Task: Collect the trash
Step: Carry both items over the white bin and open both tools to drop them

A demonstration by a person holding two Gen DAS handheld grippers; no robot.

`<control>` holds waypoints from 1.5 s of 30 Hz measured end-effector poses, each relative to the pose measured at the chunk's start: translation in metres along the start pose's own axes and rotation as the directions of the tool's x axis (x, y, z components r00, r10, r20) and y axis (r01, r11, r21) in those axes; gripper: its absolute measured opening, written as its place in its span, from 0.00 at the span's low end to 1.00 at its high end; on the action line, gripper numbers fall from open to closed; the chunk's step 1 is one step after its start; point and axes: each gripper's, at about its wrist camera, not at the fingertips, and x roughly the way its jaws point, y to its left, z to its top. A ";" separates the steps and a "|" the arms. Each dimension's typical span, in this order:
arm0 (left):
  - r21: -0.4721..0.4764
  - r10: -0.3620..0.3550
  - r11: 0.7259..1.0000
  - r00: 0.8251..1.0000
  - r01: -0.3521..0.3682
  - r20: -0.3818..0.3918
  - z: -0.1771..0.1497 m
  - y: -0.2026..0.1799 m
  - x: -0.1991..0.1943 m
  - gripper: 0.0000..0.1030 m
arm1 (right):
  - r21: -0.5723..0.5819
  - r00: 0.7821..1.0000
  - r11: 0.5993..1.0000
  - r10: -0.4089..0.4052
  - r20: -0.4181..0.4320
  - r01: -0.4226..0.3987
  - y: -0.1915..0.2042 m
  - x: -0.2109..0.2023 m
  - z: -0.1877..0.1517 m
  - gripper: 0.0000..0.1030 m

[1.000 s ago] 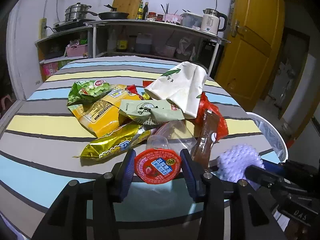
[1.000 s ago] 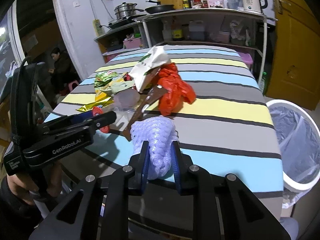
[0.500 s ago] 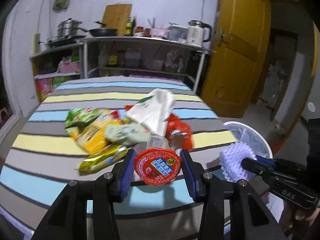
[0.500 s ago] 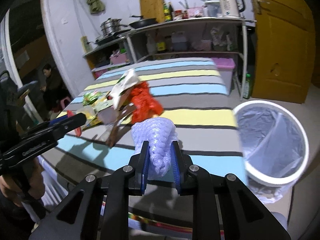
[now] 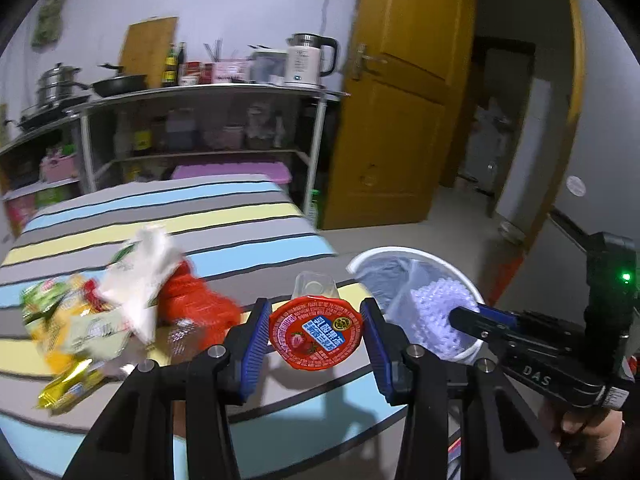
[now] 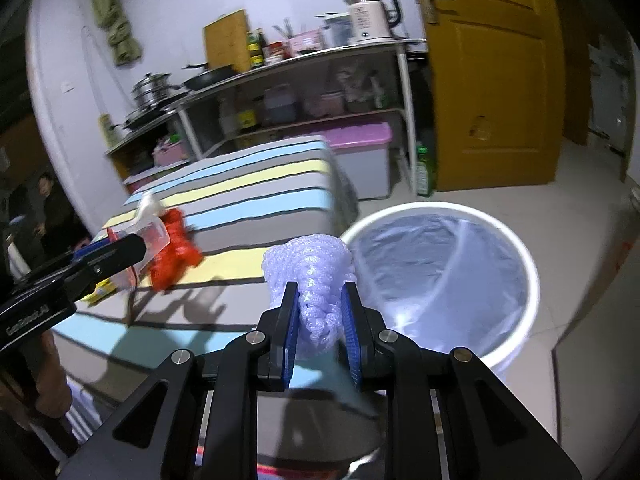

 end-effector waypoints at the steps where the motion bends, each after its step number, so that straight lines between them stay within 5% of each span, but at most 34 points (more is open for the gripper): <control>1: 0.009 -0.014 1.000 1.000 0.014 -0.004 0.003 -0.007 0.007 0.44 | 0.010 1.000 1.000 -0.012 0.001 0.012 -0.007 0.001 0.001 0.21; 20: 0.098 -0.146 0.982 0.981 0.159 -0.124 0.016 -0.077 0.104 0.44 | 0.158 0.995 0.984 -0.073 -0.063 0.082 -0.102 0.037 0.004 0.23; 30: 0.102 -0.181 0.975 0.969 0.200 -0.170 0.016 -0.090 0.131 0.45 | 0.152 0.993 0.984 -0.084 -0.086 0.097 -0.109 0.047 0.001 0.43; 45: 0.050 -0.158 0.986 0.984 0.162 -0.077 0.017 -0.066 0.087 0.47 | 0.104 0.997 0.991 -0.079 -0.005 0.079 -0.083 0.011 0.004 0.44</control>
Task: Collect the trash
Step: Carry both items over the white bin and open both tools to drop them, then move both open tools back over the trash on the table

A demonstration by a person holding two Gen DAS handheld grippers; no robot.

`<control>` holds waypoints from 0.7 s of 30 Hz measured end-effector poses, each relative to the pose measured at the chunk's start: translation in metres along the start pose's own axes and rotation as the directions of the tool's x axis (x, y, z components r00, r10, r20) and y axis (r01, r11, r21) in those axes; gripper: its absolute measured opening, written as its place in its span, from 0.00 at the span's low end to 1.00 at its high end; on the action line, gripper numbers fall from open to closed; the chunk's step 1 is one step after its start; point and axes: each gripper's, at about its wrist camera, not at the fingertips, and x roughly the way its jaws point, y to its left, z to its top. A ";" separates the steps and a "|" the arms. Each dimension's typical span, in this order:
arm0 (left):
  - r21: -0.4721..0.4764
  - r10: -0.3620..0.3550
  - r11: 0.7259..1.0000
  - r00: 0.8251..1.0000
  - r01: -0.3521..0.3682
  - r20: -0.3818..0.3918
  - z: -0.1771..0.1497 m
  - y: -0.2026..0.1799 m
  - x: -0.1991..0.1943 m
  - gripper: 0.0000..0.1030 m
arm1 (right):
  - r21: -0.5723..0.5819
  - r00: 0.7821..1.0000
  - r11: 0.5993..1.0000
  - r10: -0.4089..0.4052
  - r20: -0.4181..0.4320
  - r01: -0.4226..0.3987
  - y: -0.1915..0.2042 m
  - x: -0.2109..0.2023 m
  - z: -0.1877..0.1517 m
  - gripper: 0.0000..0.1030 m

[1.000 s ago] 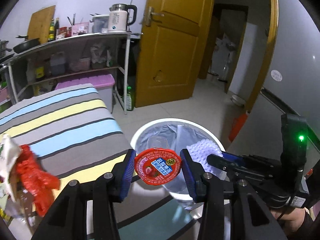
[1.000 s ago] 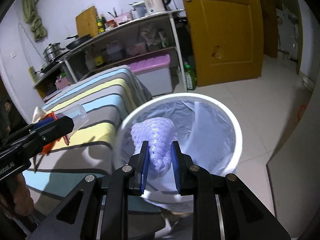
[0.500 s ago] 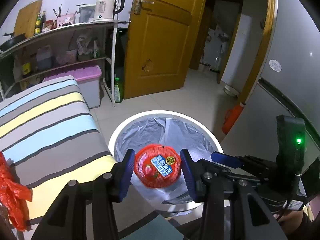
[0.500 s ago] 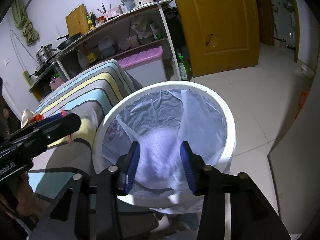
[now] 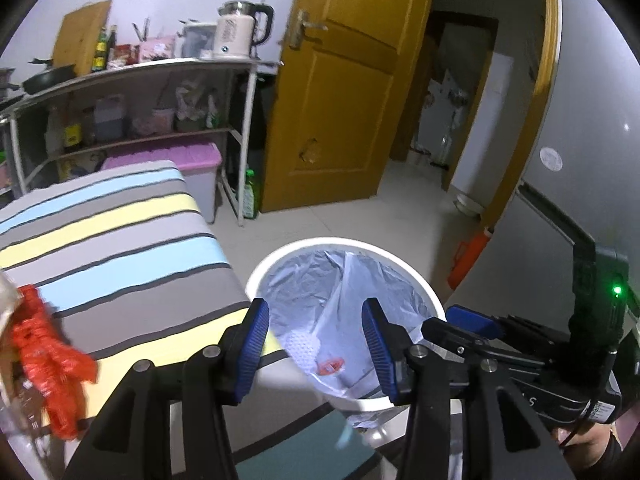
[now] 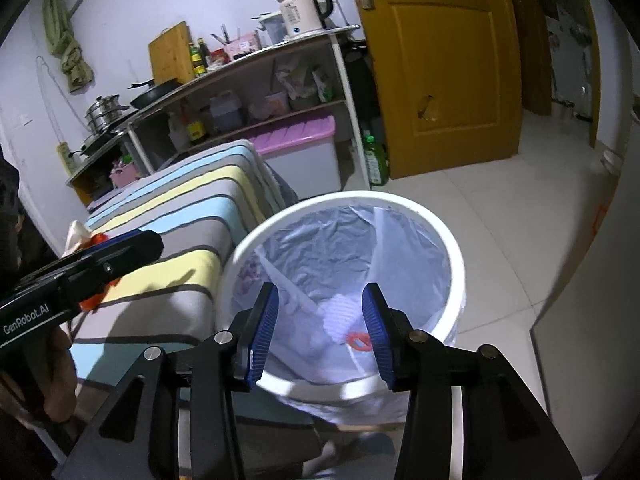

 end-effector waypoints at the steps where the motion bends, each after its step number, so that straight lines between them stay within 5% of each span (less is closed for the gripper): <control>1: -0.006 0.008 1.000 1.000 -0.008 0.013 0.000 0.002 -0.008 0.47 | -0.005 1.000 1.000 0.005 0.001 -0.005 0.004 -0.003 0.000 0.44; 10: -0.033 0.097 0.995 0.991 -0.095 0.091 -0.015 0.025 -0.072 0.47 | -0.096 0.996 0.991 0.094 0.004 -0.093 0.057 -0.025 -0.003 0.44; 21: -0.097 0.254 0.965 0.957 -0.242 0.140 -0.046 0.085 -0.147 0.46 | -0.219 0.983 0.958 0.183 -0.028 -0.184 0.135 -0.025 -0.011 0.44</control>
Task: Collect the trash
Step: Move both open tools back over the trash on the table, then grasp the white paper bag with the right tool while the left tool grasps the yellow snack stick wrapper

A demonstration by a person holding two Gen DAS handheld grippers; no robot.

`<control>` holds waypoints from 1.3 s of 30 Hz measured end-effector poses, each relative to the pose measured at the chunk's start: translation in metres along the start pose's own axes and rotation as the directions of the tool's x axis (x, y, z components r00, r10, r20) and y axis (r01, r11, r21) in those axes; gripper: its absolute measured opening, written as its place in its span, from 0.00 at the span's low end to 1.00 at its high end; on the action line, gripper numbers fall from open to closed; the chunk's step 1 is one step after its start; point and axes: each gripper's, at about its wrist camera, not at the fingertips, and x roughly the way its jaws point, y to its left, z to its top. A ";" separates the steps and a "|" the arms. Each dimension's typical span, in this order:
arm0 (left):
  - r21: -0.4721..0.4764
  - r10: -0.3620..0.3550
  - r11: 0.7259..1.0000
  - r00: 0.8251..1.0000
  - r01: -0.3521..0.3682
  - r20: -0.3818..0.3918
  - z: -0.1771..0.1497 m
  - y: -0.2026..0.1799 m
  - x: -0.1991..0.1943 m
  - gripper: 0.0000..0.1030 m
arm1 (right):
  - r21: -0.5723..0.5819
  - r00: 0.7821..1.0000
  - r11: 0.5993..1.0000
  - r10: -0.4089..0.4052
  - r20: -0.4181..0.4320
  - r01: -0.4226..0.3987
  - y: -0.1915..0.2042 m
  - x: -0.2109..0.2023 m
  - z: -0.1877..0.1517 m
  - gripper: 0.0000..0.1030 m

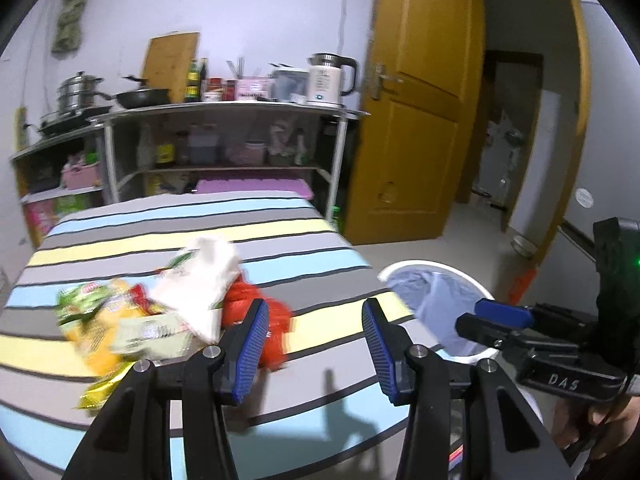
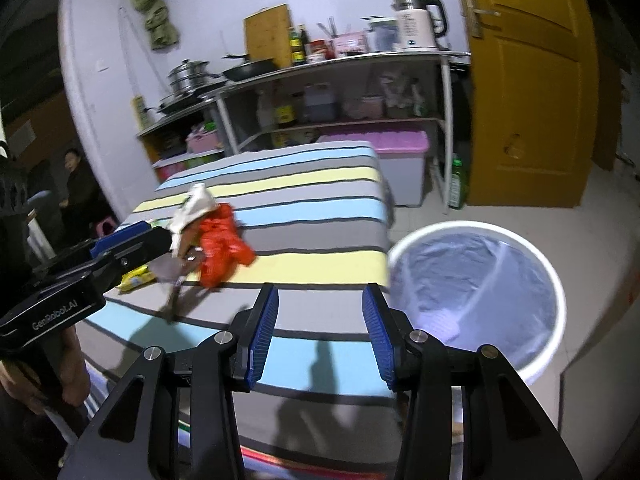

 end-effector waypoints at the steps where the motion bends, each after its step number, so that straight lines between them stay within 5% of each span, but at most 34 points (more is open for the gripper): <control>1: -0.007 0.015 1.000 1.000 -0.015 0.003 -0.001 0.008 -0.003 0.46 | -0.009 1.000 1.000 0.008 -0.003 -0.008 0.006 0.003 0.001 0.44; 9: -0.055 0.148 0.988 0.989 -0.147 0.015 -0.016 0.070 -0.025 0.47 | -0.070 0.997 0.995 0.068 -0.018 -0.069 0.047 0.022 0.012 0.44; 16: -0.065 0.194 0.979 0.981 -0.193 0.002 -0.024 0.107 -0.028 0.47 | -0.093 0.994 0.990 0.099 -0.041 -0.102 0.071 0.048 0.027 0.44; 39: -0.014 0.119 0.992 0.982 -0.123 -0.149 -0.049 0.143 0.017 0.47 | -0.097 0.977 0.981 0.149 -0.154 -0.165 0.124 0.142 0.060 0.43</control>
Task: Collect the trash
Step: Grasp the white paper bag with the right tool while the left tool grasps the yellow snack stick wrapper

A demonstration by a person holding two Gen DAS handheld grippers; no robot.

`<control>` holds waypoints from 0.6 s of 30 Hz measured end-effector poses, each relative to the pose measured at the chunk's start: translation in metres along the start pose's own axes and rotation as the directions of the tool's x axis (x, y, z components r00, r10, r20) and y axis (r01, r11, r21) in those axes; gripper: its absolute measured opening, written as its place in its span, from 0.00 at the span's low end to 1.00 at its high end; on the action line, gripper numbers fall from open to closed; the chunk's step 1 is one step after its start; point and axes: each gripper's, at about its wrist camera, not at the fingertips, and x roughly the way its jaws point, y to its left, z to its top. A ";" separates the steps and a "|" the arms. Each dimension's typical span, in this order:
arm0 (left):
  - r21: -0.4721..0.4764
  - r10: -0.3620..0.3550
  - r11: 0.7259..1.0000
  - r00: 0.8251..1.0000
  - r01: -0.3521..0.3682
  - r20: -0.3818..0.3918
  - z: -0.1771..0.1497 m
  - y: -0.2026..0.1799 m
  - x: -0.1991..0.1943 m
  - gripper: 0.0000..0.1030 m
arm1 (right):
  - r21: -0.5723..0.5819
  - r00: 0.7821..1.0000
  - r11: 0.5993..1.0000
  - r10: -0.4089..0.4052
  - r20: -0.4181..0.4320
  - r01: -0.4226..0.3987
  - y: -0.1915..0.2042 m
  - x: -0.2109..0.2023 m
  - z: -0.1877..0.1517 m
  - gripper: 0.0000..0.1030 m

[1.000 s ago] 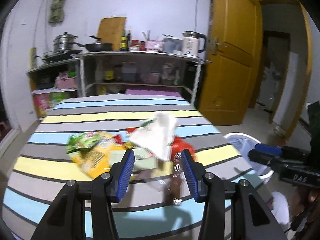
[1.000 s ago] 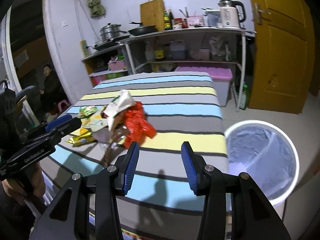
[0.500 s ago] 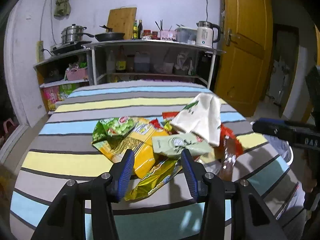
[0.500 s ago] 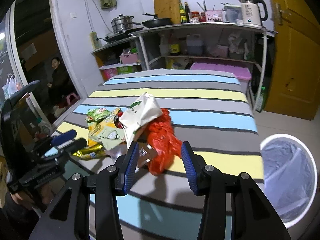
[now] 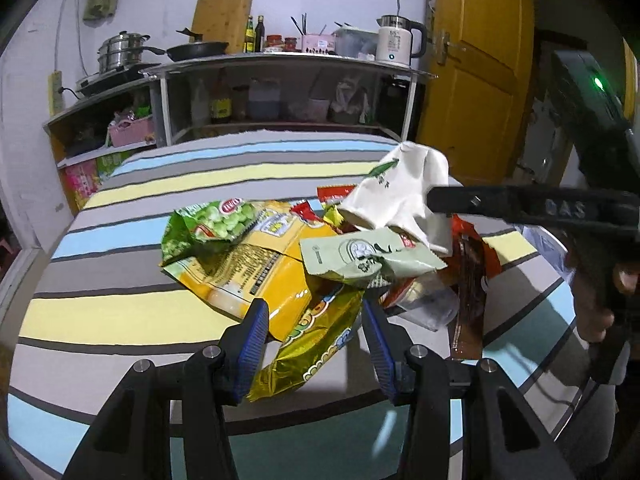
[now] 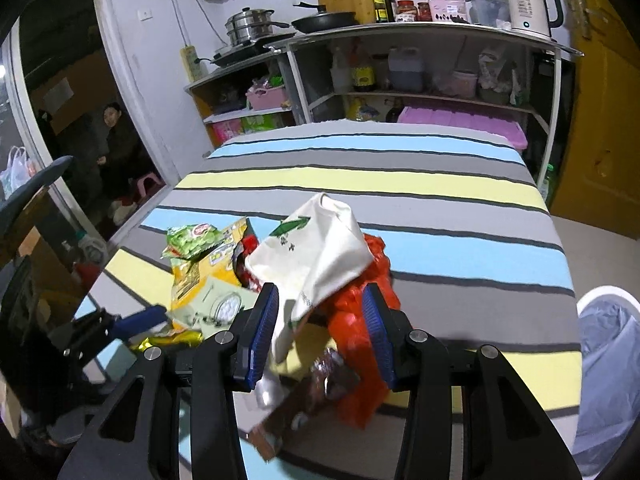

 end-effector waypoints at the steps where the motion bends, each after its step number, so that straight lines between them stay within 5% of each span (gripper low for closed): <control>1: 0.001 -0.007 1.000 1.000 0.007 -0.016 0.000 0.000 0.004 0.47 | -0.001 1.000 1.000 -0.005 -0.001 0.005 0.000 0.002 0.002 0.40; 6: 0.017 -0.025 1.000 0.999 0.026 -0.045 0.000 -0.004 0.009 0.47 | -0.026 0.999 0.999 -0.047 0.000 0.047 0.007 0.006 0.007 0.16; 11: 0.034 -0.011 0.999 0.998 0.012 -0.055 -0.003 -0.010 0.009 0.46 | -0.039 0.998 0.997 -0.065 0.019 0.066 0.008 0.002 0.009 0.13; 18: 0.001 -0.027 1.000 0.997 0.027 -0.072 -0.009 -0.016 0.005 0.27 | -0.051 0.996 0.996 -0.068 0.056 0.071 0.008 -0.017 0.008 0.11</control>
